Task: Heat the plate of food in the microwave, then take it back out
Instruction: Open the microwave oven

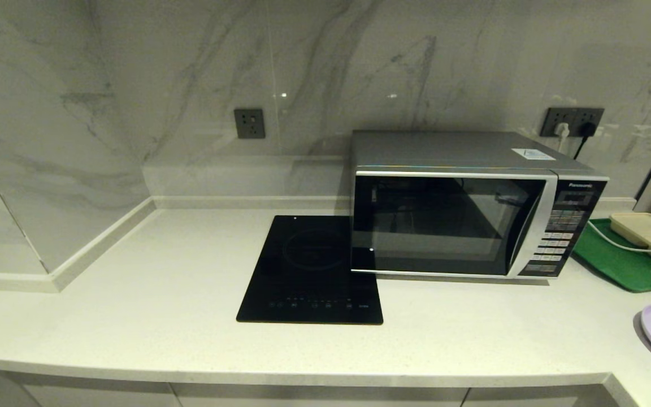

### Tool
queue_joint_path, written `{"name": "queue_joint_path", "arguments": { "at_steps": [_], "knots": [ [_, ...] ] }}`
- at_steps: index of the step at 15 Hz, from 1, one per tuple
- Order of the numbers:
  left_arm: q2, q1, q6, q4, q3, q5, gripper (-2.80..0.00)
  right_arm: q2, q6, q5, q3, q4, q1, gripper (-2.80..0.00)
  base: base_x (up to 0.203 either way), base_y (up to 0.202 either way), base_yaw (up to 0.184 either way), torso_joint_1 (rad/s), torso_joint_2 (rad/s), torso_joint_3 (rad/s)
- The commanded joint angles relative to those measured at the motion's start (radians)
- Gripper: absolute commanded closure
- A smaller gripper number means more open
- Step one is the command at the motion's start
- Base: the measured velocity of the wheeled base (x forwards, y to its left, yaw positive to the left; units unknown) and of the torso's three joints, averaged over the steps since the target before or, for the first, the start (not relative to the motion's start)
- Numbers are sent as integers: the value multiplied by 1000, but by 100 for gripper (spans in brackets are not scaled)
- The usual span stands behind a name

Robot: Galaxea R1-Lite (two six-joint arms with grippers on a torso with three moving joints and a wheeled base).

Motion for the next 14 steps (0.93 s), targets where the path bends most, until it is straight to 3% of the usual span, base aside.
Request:
{"name": "queue_joint_path", "arguments": {
  "at_steps": [1,6,8,11,14],
  "knots": [
    [0,0,-1,-1,0,0,0,1,26,-4,-1,3,0,0,0,0,0,0,0,0],
    [0,0,-1,-1,0,0,0,41,48,-19,-48,15,-1,0,0,0,0,0,0,0],
    [0,0,-1,-1,0,0,0,213,115,-16,-213,22,3,0,0,0,0,0,0,0],
    [0,0,-1,-1,0,1,0,546,187,-20,-562,56,4,0,0,0,0,0,0,0],
    [0,0,-1,-1,0,0,0,913,189,-147,-830,111,-18,0,0,0,0,0,0,0]
  ]
}}
